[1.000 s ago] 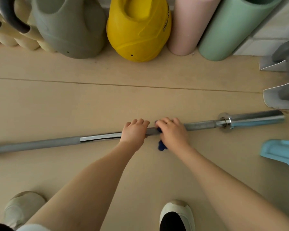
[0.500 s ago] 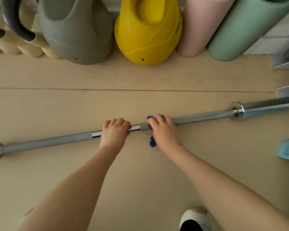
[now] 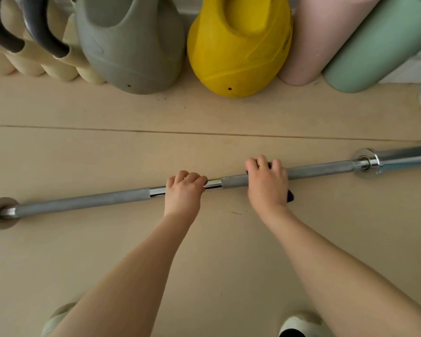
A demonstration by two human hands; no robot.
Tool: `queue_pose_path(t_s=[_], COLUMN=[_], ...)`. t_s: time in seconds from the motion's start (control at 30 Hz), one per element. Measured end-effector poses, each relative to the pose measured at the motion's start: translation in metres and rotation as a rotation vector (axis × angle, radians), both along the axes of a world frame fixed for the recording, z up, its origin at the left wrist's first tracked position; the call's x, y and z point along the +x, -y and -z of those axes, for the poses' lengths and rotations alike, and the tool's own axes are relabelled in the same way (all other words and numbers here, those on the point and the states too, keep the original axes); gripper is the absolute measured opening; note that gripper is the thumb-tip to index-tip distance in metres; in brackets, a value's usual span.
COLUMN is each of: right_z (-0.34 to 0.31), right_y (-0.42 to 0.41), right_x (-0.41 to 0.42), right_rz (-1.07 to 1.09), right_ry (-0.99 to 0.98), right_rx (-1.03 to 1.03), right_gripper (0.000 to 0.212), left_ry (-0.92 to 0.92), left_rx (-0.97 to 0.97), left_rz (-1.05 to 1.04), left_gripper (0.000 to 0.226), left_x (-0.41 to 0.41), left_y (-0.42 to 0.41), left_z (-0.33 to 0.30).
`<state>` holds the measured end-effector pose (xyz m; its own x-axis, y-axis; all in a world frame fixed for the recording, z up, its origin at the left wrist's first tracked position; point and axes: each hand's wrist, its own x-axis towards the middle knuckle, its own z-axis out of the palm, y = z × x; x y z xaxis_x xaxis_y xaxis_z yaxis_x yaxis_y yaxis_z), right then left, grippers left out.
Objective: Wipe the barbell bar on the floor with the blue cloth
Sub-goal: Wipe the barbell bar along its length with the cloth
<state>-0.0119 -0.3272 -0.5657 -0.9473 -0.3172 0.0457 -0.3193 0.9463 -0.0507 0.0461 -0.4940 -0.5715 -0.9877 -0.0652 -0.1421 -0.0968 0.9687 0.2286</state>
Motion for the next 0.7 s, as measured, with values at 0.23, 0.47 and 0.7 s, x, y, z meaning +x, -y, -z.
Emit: queue_pose_path(t_s=[0.23,0.47,0.7], right_z=[0.008,0.011,0.009], right_y=[0.039,0.030,-0.015], right_x=[0.032,0.008,-0.018], right_rz=[-0.385,-0.024,-0.086], right_ry=[-0.047,-0.120,-0.036], right_rx=[0.023,0.025,0.060], right_gripper=[0.030,0.030,0.025], left_ry=[0.009,0.134,0.190], left_rx=[0.037,0.047,0.011], left_rz=[-0.019,-0.111,-0.136], left_gripper=[0.017,0.022,0.044], left_x=[-0.001,-0.012,-0.029], left_y=[0.004,0.006,0.007], left_z=[0.003,0.002,-0.011])
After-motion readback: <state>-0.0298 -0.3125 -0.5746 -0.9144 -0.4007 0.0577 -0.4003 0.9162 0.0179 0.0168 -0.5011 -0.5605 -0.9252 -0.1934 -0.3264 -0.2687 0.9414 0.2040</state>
